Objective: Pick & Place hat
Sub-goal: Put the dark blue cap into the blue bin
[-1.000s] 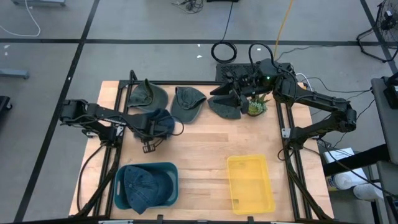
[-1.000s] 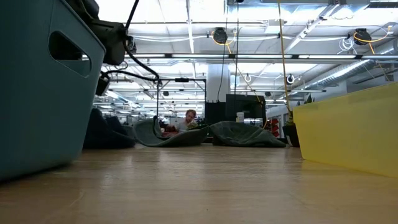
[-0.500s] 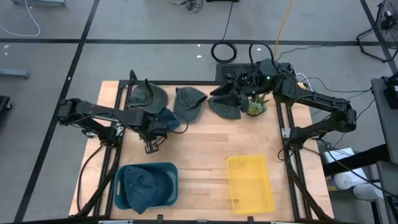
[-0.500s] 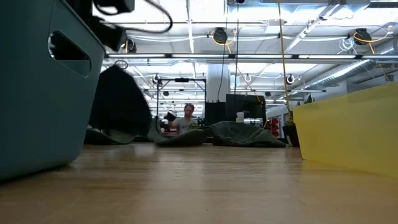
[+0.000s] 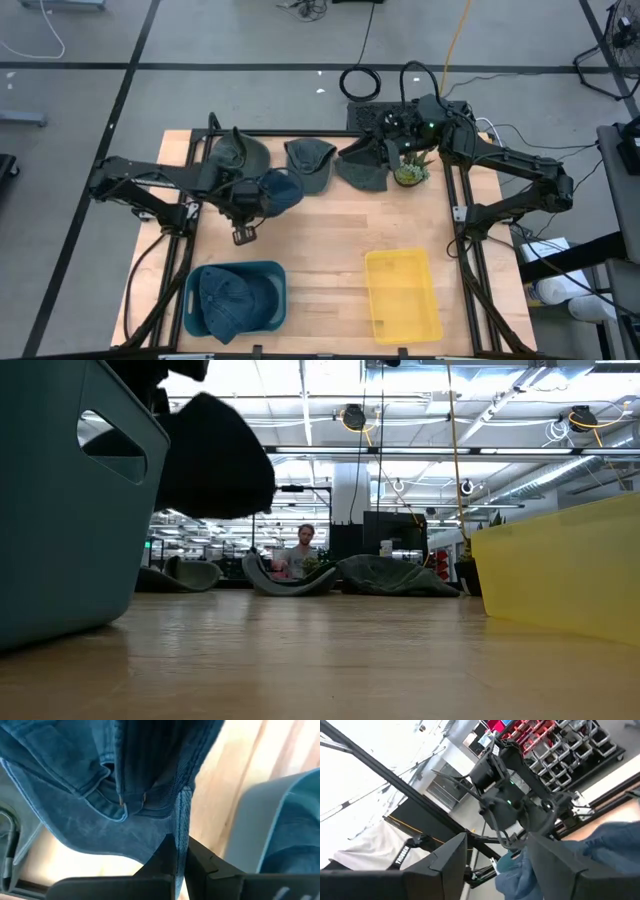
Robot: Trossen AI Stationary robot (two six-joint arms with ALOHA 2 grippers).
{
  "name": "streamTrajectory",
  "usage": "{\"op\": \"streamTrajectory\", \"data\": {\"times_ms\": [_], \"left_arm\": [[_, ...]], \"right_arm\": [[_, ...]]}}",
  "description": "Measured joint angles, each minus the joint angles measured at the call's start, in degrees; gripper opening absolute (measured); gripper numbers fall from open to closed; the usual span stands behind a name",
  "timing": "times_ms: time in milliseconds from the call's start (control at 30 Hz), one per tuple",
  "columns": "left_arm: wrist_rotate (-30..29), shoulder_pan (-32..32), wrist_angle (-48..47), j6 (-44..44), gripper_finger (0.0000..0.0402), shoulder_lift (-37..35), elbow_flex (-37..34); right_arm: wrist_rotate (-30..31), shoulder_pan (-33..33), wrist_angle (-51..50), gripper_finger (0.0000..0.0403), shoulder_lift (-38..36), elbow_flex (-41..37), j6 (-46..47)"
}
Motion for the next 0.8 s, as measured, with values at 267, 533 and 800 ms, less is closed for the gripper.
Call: {"op": "streamTrajectory", "data": {"times_ms": [267, 533, 800], "left_arm": [[-0.9, -0.7, 1.2, 0.2, 0.0011, -1.3, 4.7], [-4.9, -0.4, 5.0, 0.3, 0.0011, -2.6, 9.0], [-8.0, 0.4, 13.5, 0.3, 0.0011, -5.1, 10.8]], "right_arm": [[0.0, -0.1, 0.0, 0.0196, 0.0, 0.0, 3.2], [-0.1, -1.3, 0.0, 0.0197, 0.0, 0.0, 7.7], [-0.2, -1.2, 0.5, 0.0200, 0.0, 0.0, 7.8]]}}
